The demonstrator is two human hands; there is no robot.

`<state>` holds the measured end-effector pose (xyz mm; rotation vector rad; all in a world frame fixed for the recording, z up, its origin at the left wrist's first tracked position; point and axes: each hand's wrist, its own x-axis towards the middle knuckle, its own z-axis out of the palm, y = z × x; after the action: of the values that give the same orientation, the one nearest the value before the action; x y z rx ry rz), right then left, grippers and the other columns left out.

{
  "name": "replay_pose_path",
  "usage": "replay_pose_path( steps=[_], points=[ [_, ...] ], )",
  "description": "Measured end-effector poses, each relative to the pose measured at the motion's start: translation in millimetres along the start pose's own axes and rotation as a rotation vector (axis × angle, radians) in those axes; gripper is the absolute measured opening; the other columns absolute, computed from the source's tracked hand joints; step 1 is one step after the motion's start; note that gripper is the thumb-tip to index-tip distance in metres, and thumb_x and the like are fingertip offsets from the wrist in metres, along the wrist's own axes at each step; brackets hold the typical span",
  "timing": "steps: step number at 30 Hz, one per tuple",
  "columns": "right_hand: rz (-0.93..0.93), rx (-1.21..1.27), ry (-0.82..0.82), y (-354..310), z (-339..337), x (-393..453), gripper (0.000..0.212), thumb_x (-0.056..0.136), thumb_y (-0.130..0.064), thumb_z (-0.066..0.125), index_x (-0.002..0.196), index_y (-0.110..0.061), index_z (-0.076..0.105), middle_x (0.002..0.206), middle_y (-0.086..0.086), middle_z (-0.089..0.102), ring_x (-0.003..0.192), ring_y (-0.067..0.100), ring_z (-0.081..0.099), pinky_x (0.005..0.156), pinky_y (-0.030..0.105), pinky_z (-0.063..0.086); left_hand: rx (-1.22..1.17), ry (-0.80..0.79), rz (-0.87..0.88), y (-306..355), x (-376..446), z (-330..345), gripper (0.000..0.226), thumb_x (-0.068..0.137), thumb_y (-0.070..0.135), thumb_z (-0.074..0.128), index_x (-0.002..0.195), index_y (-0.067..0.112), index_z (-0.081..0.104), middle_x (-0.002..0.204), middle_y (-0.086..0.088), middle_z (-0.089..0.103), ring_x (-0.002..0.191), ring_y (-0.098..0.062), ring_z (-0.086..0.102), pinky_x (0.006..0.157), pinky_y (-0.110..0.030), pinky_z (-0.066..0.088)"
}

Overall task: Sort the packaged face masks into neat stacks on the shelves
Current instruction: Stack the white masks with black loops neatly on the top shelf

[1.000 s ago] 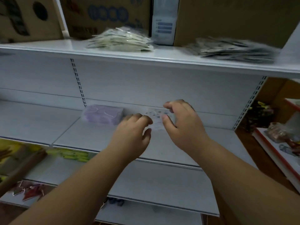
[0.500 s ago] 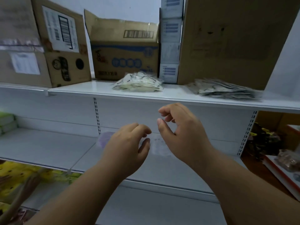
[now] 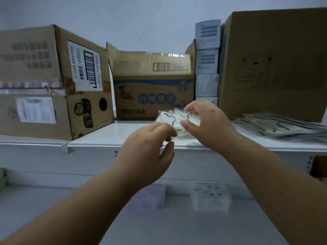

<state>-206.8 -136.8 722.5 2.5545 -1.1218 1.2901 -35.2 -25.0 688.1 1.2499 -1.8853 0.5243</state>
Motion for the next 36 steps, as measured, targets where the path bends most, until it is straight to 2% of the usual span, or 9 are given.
replay_pose_path(
  steps=[7,16,20,23,28,31,32,33,36],
  points=[
    [0.29,-0.092,-0.561,24,15,63,0.074,0.081,-0.062,0.068,0.143,-0.03,0.042,0.141,-0.001,0.052,0.123,0.021,0.052,0.099,0.037,0.045,0.01,-0.317,-0.387,-52,87,20,0.029,0.095,0.04,0.055,0.117,0.024,0.064,0.113,0.007,0.063,0.101,-0.014,0.06,0.09,-0.038,0.055],
    [0.1,-0.21,-0.45,34,22,77,0.008,0.091,-0.021,0.057,0.099,-0.025,0.056,0.104,-0.002,0.061,0.09,0.021,0.059,0.072,0.034,0.05,-0.54,-0.38,-0.944,-91,138,65,0.031,0.095,0.033,0.063,0.109,0.005,0.062,0.084,-0.014,0.059,0.065,-0.021,0.056,0.067,-0.033,0.056],
    [0.065,-0.152,-0.203,30,20,77,0.021,0.094,-0.011,0.046,0.075,-0.021,0.045,0.076,0.002,0.053,0.066,0.021,0.051,0.054,0.031,0.037,-0.759,-0.305,-1.094,-98,138,68,0.038,0.095,0.029,0.064,0.117,-0.001,0.056,0.099,-0.016,0.062,0.075,-0.023,0.062,0.064,-0.033,0.056],
    [0.02,0.006,-0.284,26,22,71,0.01,0.095,-0.032,0.056,0.093,-0.024,0.063,0.087,-0.005,0.063,0.08,0.015,0.06,0.067,0.032,0.049,-0.88,-0.327,-1.18,-105,140,67,0.044,0.096,0.038,0.06,0.116,-0.001,0.06,0.104,-0.018,0.07,0.087,-0.029,0.069,0.077,-0.037,0.059],
    [0.021,0.107,-0.562,13,30,64,0.073,0.069,-0.085,0.047,0.109,-0.029,0.071,0.111,-0.012,0.067,0.105,0.007,0.061,0.095,0.041,0.05,-0.885,-0.337,-1.167,-109,151,68,0.045,0.096,0.05,0.057,0.101,0.006,0.05,0.103,-0.016,0.065,0.085,-0.027,0.066,0.064,-0.036,0.057],
    [0.16,0.328,-0.441,17,33,69,0.059,0.084,-0.073,0.048,0.091,-0.02,0.072,0.082,0.01,0.066,0.075,0.035,0.057,0.079,0.053,0.052,-0.888,-0.388,-1.154,-108,153,74,0.023,0.096,0.026,0.063,0.105,0.005,0.056,0.099,-0.014,0.064,0.078,-0.025,0.063,0.054,-0.029,0.055],
    [0.257,0.418,-0.396,20,33,71,0.048,0.091,-0.064,0.05,0.086,-0.021,0.072,0.074,0.008,0.059,0.068,0.032,0.049,0.065,0.038,0.034,-0.887,-0.397,-1.148,-110,154,78,0.02,0.095,0.017,0.063,0.108,0.003,0.059,0.098,-0.014,0.064,0.079,-0.025,0.063,0.061,-0.032,0.057],
    [0.357,0.484,-0.378,24,32,75,0.041,0.095,-0.057,0.049,0.088,-0.024,0.073,0.077,0.002,0.059,0.071,0.023,0.051,0.099,0.053,0.04,-0.892,-0.396,-1.142,-113,155,82,0.021,0.093,0.011,0.063,0.111,0.0,0.061,0.099,-0.015,0.065,0.083,-0.028,0.063,0.072,-0.037,0.058],
    [0.585,0.727,-0.412,34,32,87,0.042,0.099,-0.049,0.046,0.102,-0.017,0.073,0.112,0.001,0.066,0.107,0.019,0.06,0.092,0.038,0.049,-0.895,-0.407,-1.118,-120,157,87,0.013,0.09,0.006,0.063,0.099,-0.004,0.068,0.112,-0.023,0.068,0.086,-0.032,0.064,0.08,-0.043,0.058]
  ],
)
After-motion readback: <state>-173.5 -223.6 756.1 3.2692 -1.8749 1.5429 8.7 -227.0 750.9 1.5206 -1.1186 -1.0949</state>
